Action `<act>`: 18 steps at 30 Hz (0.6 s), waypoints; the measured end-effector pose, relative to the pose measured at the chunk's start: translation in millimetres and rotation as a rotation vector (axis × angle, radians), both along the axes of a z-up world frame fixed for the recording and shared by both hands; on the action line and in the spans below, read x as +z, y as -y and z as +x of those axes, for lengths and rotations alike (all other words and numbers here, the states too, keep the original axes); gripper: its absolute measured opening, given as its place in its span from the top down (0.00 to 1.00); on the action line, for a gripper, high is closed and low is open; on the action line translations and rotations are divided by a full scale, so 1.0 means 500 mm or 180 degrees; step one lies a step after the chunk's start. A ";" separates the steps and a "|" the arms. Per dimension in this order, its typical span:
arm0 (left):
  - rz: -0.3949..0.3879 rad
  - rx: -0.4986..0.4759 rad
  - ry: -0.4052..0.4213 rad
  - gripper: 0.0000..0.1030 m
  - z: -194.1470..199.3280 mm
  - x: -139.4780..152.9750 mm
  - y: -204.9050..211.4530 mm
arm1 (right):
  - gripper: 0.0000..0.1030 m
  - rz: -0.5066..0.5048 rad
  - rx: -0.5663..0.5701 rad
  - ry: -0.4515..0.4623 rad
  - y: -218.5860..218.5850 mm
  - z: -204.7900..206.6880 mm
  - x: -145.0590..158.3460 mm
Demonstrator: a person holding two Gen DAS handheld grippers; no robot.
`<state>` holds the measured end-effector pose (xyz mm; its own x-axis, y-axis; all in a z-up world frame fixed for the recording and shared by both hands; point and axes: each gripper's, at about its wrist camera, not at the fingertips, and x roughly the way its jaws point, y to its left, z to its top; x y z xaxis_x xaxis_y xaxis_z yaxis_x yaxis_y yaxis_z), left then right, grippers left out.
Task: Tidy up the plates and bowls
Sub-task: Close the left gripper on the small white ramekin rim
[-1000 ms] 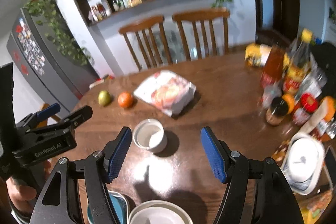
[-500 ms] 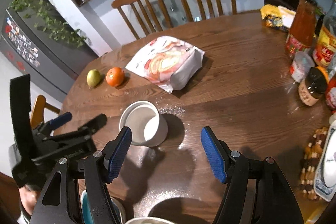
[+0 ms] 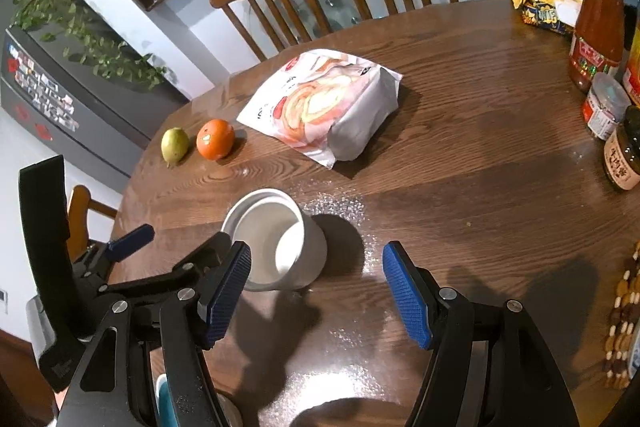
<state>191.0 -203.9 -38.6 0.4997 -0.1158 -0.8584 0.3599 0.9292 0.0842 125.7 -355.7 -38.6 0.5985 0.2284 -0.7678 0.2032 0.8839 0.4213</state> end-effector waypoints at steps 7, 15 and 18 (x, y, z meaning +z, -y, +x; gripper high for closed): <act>-0.0007 0.0001 -0.0037 0.01 0.009 -0.012 0.004 | 0.33 0.0036 0.0025 -0.0009 -0.005 0.016 -0.008; 0.0017 -0.0013 -0.0120 0.01 0.017 -0.032 0.011 | 0.33 0.0078 0.0022 -0.0079 -0.005 0.032 -0.024; 0.0027 -0.0018 -0.0133 0.01 0.018 -0.035 0.014 | 0.33 0.0082 0.0019 -0.0084 -0.005 0.034 -0.026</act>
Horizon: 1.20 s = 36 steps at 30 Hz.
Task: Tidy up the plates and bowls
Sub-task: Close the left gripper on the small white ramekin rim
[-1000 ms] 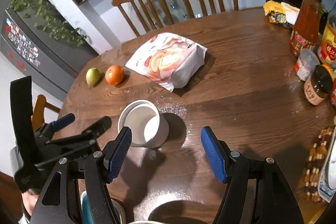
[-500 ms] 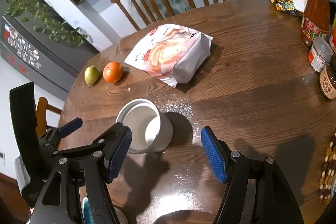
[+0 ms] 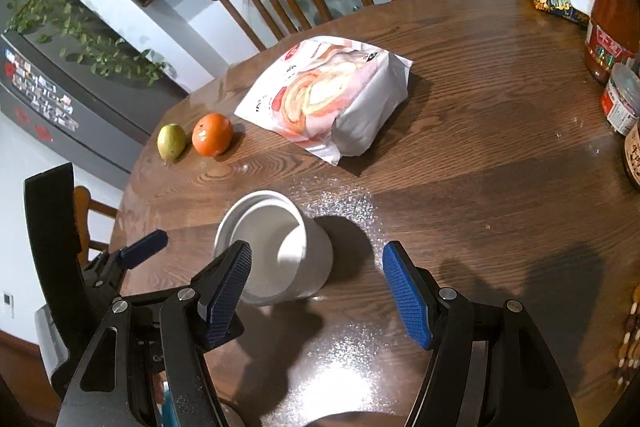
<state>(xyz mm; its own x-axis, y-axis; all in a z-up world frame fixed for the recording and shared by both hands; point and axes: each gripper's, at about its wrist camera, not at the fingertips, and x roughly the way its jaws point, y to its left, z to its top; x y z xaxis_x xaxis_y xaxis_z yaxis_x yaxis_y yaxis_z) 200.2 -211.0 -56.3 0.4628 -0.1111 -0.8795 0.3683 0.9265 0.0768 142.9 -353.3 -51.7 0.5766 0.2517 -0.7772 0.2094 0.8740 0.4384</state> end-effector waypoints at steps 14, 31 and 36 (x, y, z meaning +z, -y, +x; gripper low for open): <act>-0.0012 0.0006 -0.0122 0.02 0.014 -0.021 0.004 | 0.33 0.0051 0.0015 -0.0047 -0.004 0.015 -0.012; -0.0168 -0.0062 -0.0272 0.29 0.019 -0.034 0.010 | 0.33 0.0046 -0.0008 -0.0126 -0.010 0.030 -0.031; -0.0182 -0.0120 -0.0341 0.44 0.019 -0.043 0.015 | 0.43 0.0048 0.0077 -0.0170 -0.019 0.039 -0.038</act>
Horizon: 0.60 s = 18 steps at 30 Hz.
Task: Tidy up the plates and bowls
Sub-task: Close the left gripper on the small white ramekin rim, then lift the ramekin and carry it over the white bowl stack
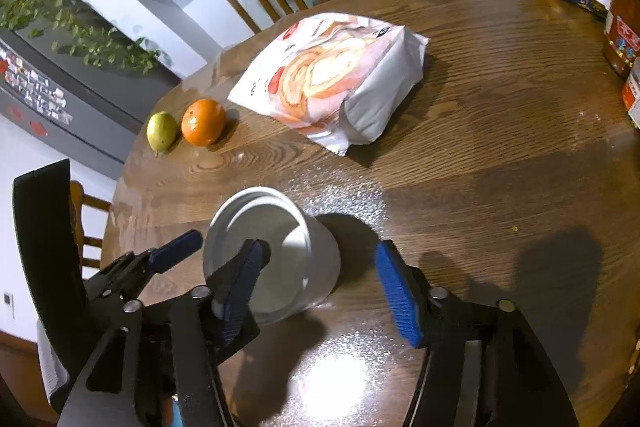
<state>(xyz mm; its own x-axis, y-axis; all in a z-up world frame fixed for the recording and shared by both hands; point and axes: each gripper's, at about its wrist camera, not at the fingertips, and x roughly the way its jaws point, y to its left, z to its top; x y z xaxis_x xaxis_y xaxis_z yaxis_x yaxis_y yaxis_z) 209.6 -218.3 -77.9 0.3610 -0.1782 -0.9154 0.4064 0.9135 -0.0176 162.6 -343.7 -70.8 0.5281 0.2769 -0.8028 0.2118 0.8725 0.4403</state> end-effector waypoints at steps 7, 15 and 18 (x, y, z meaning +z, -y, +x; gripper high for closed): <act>0.0009 -0.0014 -0.0048 0.62 0.004 -0.012 0.002 | 0.62 0.0004 0.0102 -0.0090 -0.016 0.016 -0.016; -0.0016 -0.0102 -0.0101 0.76 0.002 -0.021 0.013 | 0.74 0.0001 0.0148 -0.0118 -0.024 0.022 -0.027; -0.0018 -0.0109 -0.0108 0.81 0.002 -0.022 0.018 | 0.75 0.0016 0.0136 -0.0124 -0.020 0.022 -0.030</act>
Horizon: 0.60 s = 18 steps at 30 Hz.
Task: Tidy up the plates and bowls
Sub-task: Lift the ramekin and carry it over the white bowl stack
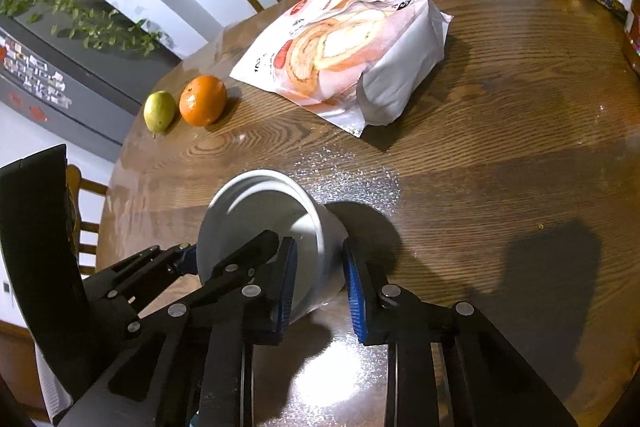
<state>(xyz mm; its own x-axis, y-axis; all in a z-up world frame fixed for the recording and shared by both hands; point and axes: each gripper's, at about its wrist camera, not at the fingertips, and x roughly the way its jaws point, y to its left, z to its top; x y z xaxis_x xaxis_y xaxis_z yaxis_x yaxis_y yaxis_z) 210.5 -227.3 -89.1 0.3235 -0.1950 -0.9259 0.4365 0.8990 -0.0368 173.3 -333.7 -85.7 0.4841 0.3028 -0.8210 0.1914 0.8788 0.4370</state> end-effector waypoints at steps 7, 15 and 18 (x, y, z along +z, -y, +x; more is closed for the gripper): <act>0.0010 -0.0025 0.0027 0.86 -0.002 -0.002 0.009 | 0.79 -0.0010 -0.0014 0.0017 0.004 -0.003 -0.002; 0.0074 -0.0060 0.0118 0.86 -0.010 0.000 0.019 | 0.81 -0.0069 -0.0038 0.0025 0.002 -0.010 0.001; 0.0065 -0.0084 0.0144 0.84 -0.015 0.006 0.018 | 0.81 -0.0046 -0.0054 0.0035 0.004 -0.017 0.003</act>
